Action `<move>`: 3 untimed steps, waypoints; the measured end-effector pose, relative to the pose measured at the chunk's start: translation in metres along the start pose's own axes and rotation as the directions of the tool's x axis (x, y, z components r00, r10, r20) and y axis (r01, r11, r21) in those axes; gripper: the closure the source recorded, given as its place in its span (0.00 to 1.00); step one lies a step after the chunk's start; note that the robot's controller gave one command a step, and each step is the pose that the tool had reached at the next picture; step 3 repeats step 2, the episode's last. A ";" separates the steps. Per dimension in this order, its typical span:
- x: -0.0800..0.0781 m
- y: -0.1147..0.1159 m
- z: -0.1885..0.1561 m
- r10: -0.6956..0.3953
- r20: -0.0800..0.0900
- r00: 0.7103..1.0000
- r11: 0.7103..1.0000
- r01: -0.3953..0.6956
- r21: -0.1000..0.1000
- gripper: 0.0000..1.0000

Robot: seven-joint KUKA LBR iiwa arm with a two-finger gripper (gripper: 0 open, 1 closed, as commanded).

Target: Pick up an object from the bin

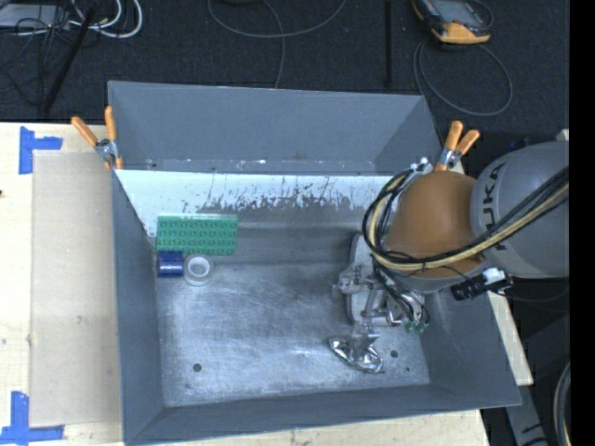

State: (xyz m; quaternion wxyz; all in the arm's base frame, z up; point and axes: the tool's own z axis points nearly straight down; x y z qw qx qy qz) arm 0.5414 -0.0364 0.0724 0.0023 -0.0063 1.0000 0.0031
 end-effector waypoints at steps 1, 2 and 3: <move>0.002 0.000 -0.002 -0.002 -0.019 1.000 1.000 0.002 0.003 1.00; 0.025 0.034 -0.167 -0.249 0.000 0.968 0.968 0.249 0.006 1.00; 0.025 0.034 -0.167 -0.249 0.000 0.968 0.968 0.249 0.006 1.00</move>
Offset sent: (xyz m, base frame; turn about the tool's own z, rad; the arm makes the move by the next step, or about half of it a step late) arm 0.0000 0.0000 0.0000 0.0000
